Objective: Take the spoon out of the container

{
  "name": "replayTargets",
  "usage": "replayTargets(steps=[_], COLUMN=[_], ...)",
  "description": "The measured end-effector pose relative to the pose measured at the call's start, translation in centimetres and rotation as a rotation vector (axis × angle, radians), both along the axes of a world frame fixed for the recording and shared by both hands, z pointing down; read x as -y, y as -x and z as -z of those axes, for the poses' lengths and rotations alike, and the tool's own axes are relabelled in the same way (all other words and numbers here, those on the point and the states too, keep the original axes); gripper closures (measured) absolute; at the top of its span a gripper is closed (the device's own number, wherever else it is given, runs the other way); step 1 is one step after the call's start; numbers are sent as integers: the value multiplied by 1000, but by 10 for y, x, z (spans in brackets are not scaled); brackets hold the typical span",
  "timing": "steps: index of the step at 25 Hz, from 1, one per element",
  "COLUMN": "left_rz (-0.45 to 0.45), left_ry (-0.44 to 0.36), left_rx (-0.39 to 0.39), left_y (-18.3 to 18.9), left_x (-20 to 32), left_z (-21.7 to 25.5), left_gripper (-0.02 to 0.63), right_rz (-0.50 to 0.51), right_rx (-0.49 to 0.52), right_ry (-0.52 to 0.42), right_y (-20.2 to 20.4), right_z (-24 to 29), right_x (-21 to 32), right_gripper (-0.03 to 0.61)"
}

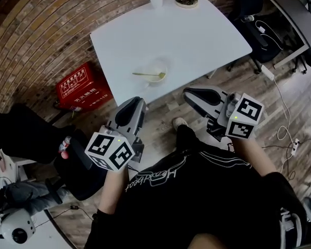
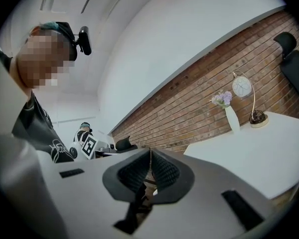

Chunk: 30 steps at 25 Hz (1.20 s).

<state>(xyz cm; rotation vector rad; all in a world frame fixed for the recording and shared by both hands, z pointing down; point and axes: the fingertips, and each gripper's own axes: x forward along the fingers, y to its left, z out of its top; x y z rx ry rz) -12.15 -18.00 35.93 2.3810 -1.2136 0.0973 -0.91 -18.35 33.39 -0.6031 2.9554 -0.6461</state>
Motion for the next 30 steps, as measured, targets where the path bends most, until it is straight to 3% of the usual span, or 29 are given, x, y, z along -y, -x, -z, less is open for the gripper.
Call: replayTargets(steps=[11,23,30], left_rz=[88,195,202], left_ry=[97,214,266], left_rx=[16,-23,-42], left_y=[16,43,43], left_x=[73,119,137], left_z=[-38,-97,-127], left_gripper=[413,365,364], right_rz=[50,94,108], right_rx=[-14,-36,-45], right_ry=[59,100,126], right_y=[6,20,25], right_z=[-20,-42,-55], right_x=[82,127,146], right_gripper=[580,580,580])
